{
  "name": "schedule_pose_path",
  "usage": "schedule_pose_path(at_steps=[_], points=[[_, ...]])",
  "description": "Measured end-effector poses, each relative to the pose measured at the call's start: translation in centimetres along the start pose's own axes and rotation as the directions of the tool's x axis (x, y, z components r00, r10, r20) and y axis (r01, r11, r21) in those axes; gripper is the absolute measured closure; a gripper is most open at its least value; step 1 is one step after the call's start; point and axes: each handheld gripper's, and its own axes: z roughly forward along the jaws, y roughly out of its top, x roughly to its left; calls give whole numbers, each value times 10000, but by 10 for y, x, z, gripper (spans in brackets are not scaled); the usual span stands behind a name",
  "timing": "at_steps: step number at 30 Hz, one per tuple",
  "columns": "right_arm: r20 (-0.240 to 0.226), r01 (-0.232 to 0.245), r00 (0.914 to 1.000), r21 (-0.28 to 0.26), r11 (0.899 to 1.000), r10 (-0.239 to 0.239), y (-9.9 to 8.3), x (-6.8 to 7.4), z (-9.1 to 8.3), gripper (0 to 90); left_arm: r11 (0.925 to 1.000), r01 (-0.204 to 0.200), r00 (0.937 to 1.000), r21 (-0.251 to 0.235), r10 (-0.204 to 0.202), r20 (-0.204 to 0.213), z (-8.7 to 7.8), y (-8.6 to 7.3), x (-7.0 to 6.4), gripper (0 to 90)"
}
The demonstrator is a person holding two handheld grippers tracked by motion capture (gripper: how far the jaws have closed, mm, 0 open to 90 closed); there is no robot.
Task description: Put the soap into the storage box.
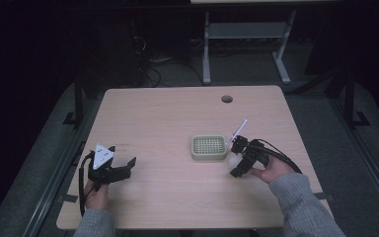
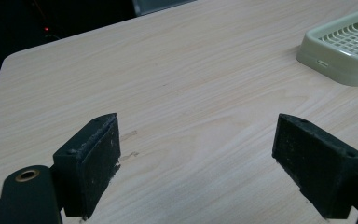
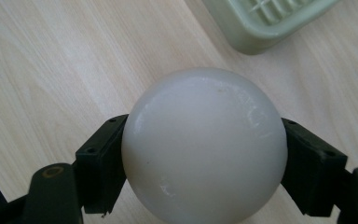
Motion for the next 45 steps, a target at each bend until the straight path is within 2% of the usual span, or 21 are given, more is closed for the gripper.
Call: schedule_pose_path(at_steps=[7, 20, 45], points=[[105, 152, 9998, 65, 9999, -153, 10, -2, -5, 235, 10000, -21, 10000, 23, 21, 8, 0, 0, -1, 149], [-12, 221, 9998, -66, 9997, -221, 25, -6, -10, 235, 10000, -7, 10000, -10, 7, 5, -1, 0, 0, 149], [-40, 414, 9991, 124, 9991, -414, 50, -12, -9, 235, 10000, 55, 10000, -69, -55, -2, -1, 1, 1, 148]])
